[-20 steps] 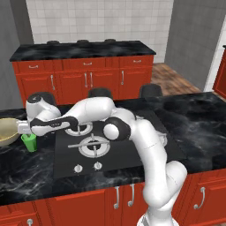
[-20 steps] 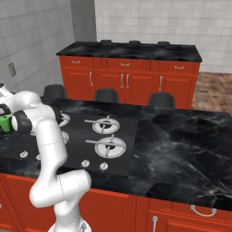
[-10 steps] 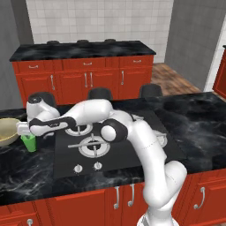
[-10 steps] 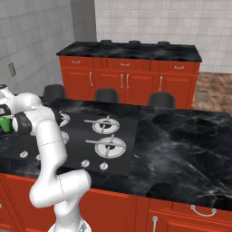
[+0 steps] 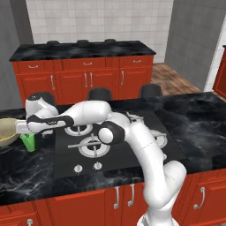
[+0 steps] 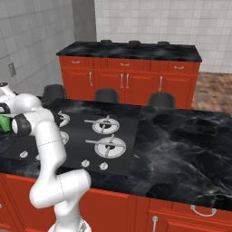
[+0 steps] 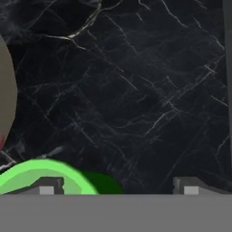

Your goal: Pick the cup and bowl from the counter and place them on the counter next to the sink.

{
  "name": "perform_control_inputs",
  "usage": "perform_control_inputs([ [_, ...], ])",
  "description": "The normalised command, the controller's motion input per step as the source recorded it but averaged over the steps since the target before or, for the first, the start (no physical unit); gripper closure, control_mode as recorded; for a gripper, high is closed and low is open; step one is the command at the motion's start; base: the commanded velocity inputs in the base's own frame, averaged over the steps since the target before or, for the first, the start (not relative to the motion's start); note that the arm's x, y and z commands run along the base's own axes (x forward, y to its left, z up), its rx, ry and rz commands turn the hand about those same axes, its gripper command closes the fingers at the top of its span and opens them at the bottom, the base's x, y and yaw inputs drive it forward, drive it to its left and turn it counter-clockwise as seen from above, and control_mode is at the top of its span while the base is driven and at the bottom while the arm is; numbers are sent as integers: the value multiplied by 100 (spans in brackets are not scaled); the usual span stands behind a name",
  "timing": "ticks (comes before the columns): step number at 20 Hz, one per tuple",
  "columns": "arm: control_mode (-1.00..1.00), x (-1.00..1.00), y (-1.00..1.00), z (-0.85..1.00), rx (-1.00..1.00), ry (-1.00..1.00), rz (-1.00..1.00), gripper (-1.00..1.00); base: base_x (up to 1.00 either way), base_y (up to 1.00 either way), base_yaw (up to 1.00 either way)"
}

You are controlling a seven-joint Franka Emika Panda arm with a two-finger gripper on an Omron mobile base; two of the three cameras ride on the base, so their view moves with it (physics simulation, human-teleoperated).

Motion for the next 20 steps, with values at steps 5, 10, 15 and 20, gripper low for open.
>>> perform_control_inputs([
  [5,-100,0,0,0,0,0,0,100,0,0,0],
  [10,-100,0,0,0,0,0,0,100,0,0,0],
  [15,-100,-2,-2,0,1,-1,0,100,0,0,0],
  [20,-100,0,-12,7,2,-12,6,100,0,0,0],
])
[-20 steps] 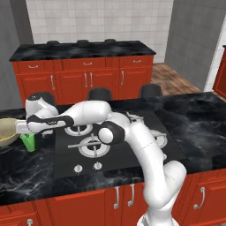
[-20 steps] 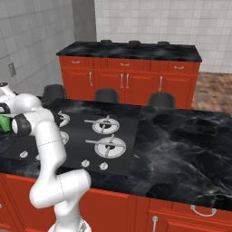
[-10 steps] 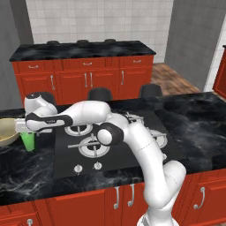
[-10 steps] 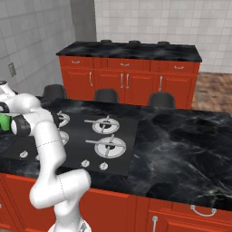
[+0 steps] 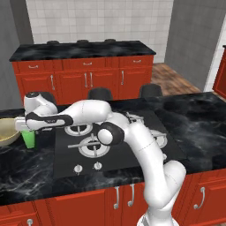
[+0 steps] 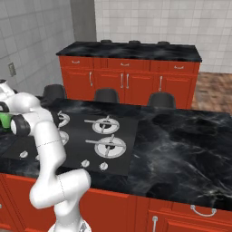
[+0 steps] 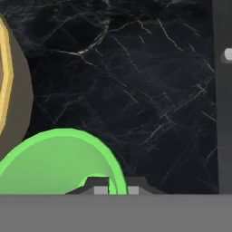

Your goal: Pick the cup and bowl from the counter and place them on the counter next to the sink.

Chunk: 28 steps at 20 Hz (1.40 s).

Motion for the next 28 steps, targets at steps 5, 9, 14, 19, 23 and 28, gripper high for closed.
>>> perform_control_inputs([
  [5,-100,-17,-57,63,1,-7,11,100,0,0,0],
  [9,-100,-30,-84,68,7,-2,11,100,0,0,0],
  [14,-100,-32,-74,54,9,0,14,100,0,0,0],
  [19,-100,-56,-89,41,9,-2,17,100,0,0,0],
  [23,-100,-59,-90,60,6,-7,18,100,0,0,0],
  [28,-100,-48,-77,73,1,-3,19,100,0,0,0],
])
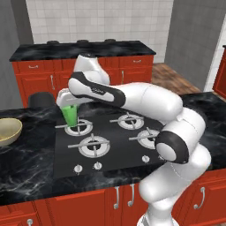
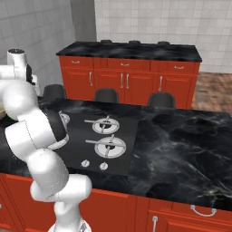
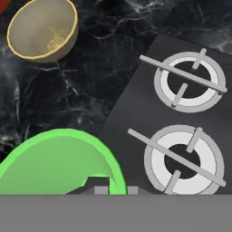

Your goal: Pick the cup and bowl from the counter and place them on the counter next to the sink.

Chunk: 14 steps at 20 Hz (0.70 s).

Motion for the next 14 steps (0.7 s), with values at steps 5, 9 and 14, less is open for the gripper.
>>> perform_control_inputs([
  [5,-100,-59,-78,17,-3,-5,20,100,0,0,0],
  [9,-100,-66,-69,4,-4,-6,22,100,0,0,0],
  [14,-100,-63,-64,29,-5,-8,23,100,0,0,0],
])
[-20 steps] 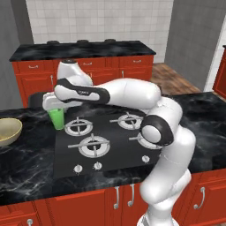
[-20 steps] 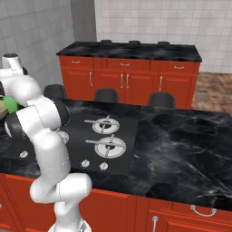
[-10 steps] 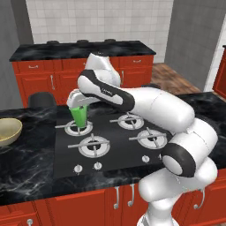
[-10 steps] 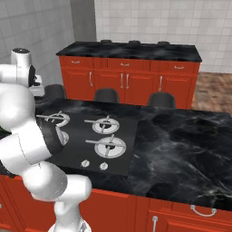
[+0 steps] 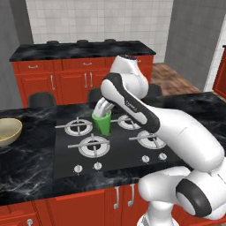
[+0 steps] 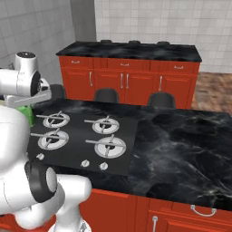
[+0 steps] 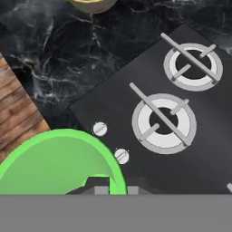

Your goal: Pick the cup and bowl from the counter and place them on the counter next to the sink.

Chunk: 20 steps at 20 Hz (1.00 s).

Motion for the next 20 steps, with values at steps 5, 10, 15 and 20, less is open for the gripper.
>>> perform_control_inputs([
  [5,-100,-50,-50,56,-4,0,19,100,0,0,0],
  [10,-100,-45,-40,38,-7,1,16,100,0,0,0],
  [15,-100,-36,-40,0,-9,0,17,100,0,0,0],
  [20,-100,-35,-50,0,-4,0,12,100,0,0,0],
])
